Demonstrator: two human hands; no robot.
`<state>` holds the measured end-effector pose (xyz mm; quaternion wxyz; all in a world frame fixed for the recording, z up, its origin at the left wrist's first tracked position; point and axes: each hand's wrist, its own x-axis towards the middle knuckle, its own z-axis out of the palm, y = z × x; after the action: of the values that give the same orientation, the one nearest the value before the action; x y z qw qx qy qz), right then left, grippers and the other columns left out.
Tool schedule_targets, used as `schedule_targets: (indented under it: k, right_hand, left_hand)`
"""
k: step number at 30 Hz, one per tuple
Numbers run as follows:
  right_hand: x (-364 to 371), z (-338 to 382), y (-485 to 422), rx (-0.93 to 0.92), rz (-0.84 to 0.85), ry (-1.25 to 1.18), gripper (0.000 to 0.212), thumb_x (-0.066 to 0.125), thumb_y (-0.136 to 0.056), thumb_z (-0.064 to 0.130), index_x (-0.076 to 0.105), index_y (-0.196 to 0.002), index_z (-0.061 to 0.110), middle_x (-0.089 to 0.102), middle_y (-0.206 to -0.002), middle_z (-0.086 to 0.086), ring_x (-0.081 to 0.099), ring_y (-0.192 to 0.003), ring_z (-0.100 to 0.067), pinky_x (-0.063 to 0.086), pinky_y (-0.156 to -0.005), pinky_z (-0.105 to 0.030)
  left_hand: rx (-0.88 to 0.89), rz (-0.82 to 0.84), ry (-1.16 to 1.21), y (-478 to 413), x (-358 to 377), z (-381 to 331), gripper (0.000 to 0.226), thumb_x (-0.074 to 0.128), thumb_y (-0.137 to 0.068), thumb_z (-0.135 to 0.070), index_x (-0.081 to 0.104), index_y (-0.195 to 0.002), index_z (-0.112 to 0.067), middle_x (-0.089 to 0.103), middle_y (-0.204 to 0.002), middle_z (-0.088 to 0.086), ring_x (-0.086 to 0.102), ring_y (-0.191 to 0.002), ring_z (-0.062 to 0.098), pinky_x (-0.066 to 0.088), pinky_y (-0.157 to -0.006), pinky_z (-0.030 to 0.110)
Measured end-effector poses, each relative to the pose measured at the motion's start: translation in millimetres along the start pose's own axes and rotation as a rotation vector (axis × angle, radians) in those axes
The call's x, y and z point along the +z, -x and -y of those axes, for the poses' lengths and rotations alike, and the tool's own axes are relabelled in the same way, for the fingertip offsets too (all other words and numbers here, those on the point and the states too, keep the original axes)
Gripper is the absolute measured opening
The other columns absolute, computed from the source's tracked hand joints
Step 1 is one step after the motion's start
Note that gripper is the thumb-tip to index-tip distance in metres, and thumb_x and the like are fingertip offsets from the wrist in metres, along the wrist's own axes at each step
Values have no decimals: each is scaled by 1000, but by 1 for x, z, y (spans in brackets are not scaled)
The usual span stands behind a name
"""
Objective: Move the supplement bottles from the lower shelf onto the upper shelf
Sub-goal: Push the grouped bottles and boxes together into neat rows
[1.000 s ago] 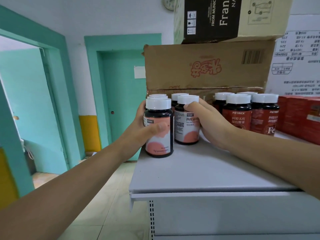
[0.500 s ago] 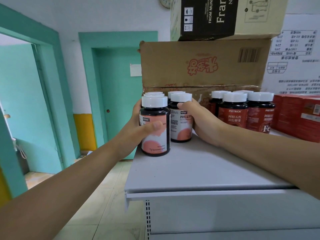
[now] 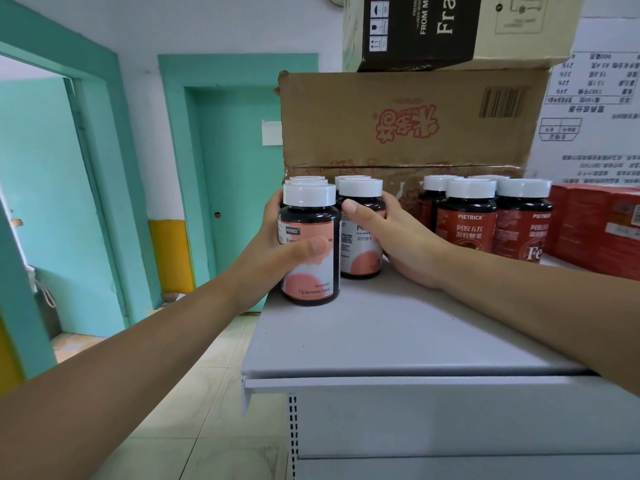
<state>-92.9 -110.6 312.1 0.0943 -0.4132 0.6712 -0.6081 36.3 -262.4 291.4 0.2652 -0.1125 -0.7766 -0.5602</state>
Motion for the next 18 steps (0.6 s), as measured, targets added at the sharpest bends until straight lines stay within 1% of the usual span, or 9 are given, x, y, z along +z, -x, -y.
schedule_targets:
  k: [3,5,8,10,12,16,18]
  right_hand:
    - [-1,-2,-1,-13,12,33,131,73,-45,83,16,-150,31,60,-132,8,55,-124,-14,40,-110,-43]
    - [0,-1,-1,-21,14,22,131,73,-45,83,17,-150,29,60,-133,7,55,-124,-14,39,-110,-43]
    - [0,-1,1,-38,36,10,124,72,-50,81,21,-150,28,62,-131,8,56,-122,-13,39,-110,-42]
    - [0,0,1,-42,38,14,116,70,-56,76,22,-149,26,64,-127,8,57,-121,-11,40,-110,-41]
    - [0,-1,2,-46,31,12,111,68,-59,72,23,-149,24,65,-125,9,58,-119,-10,40,-110,-40]
    - [-1,-2,2,-53,31,19,113,68,-58,76,23,-149,26,64,-127,10,57,-121,-9,40,-110,-40]
    - [-1,-2,1,-58,34,19,113,67,-58,77,23,-149,26,64,-127,11,57,-121,-9,40,-110,-40]
  left_hand:
    - [7,-18,8,0,1,1,98,71,-59,-45,27,-144,-24,62,-121,-9,66,-103,0,52,-76,13]
    - [5,-19,4,1,1,1,99,69,-60,-45,25,-146,-23,61,-124,-7,65,-105,0,52,-77,14]
    - [7,-17,1,2,2,0,105,74,-59,-48,23,-148,-23,60,-127,-5,65,-107,1,51,-78,13]
    - [9,-15,-8,3,3,-2,119,82,-51,-62,24,-148,-24,58,-129,-4,64,-108,0,51,-78,13]
    - [7,-15,-10,3,4,-4,129,80,-44,-74,23,-149,-25,58,-131,-5,64,-109,1,51,-79,13]
    - [14,-20,-21,3,6,-5,124,80,-49,-70,23,-149,-24,59,-129,-8,63,-109,-2,50,-78,11]
    - [14,-22,-26,4,7,-6,129,78,-45,-76,22,-149,-25,59,-127,-11,63,-107,-5,50,-78,10]
